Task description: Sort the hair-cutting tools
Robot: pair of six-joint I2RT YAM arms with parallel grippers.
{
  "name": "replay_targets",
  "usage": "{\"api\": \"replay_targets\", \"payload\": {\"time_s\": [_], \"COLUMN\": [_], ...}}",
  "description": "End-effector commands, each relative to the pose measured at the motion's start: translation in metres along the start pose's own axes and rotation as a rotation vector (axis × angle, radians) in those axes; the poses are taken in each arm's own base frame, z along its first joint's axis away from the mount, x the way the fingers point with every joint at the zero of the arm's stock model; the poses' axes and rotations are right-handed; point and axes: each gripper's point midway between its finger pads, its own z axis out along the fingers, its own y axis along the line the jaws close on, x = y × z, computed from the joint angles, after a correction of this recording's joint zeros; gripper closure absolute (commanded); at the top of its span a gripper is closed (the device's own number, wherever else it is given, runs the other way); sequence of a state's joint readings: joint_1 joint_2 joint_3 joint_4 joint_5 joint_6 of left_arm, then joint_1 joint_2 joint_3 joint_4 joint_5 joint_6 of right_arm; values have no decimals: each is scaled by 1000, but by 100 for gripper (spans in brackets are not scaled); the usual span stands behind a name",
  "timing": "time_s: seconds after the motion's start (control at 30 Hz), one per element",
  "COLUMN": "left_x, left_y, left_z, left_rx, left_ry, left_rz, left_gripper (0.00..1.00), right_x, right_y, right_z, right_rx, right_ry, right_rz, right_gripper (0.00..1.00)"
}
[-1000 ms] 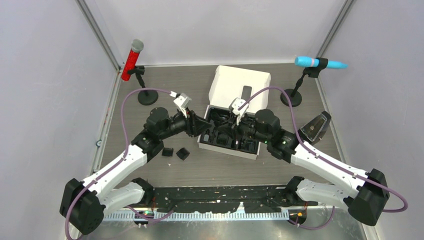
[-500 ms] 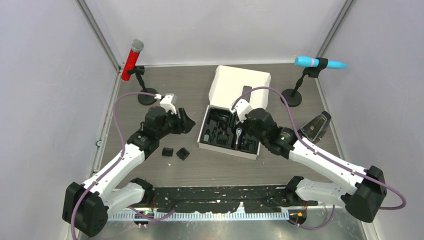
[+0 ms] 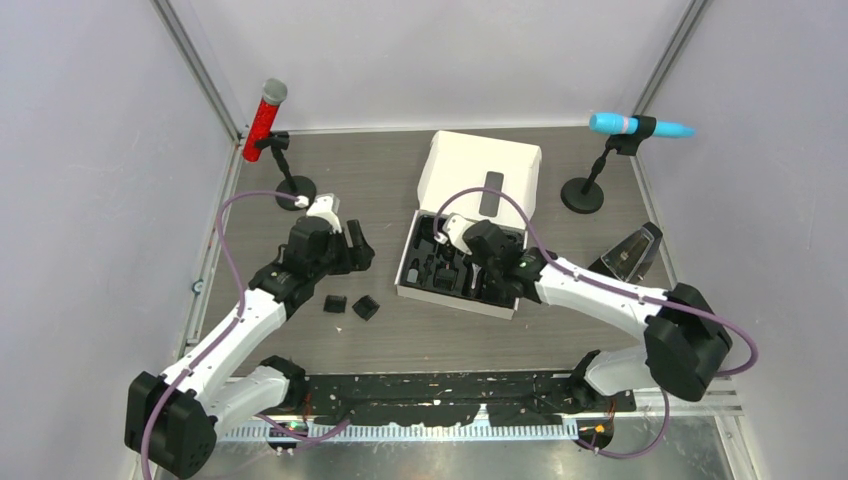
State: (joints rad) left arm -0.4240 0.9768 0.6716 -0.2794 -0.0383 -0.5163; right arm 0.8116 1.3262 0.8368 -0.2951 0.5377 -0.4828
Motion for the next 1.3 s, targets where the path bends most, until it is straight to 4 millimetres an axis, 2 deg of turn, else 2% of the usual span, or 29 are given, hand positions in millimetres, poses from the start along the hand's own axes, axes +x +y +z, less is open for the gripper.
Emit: {"api": "replay_targets", "payload": {"time_s": [0.0, 0.47, 0.73, 0.83, 0.93, 1.27], "left_x": [-22, -19, -18, -17, -16, -15], "left_y": [-3, -2, -2, -1, -2, -3], "left_z": [-8, -5, -5, -4, -4, -2], "left_rx": [-10, -13, -10, -11, -10, -2], "left_ry": [-58, -38, -31, -28, -24, -10], "left_rz": [-7, -4, -5, -4, -2, -4], "left_gripper": [29, 29, 29, 29, 29, 29], "right_x": [-9, 21, 31, 34, 30, 3], "right_y": [-7, 3, 2, 3, 4, 14], "right_z": [11, 37, 43, 42, 38, 15], "right_rx": [48, 58, 85, 74, 53, -68], "right_ry": [-9, 138, 198, 209, 195, 68], "right_rz": [-66, -276, -340, -345, -316, -160], "right_gripper": [95, 94, 85, 76, 68, 60]}}
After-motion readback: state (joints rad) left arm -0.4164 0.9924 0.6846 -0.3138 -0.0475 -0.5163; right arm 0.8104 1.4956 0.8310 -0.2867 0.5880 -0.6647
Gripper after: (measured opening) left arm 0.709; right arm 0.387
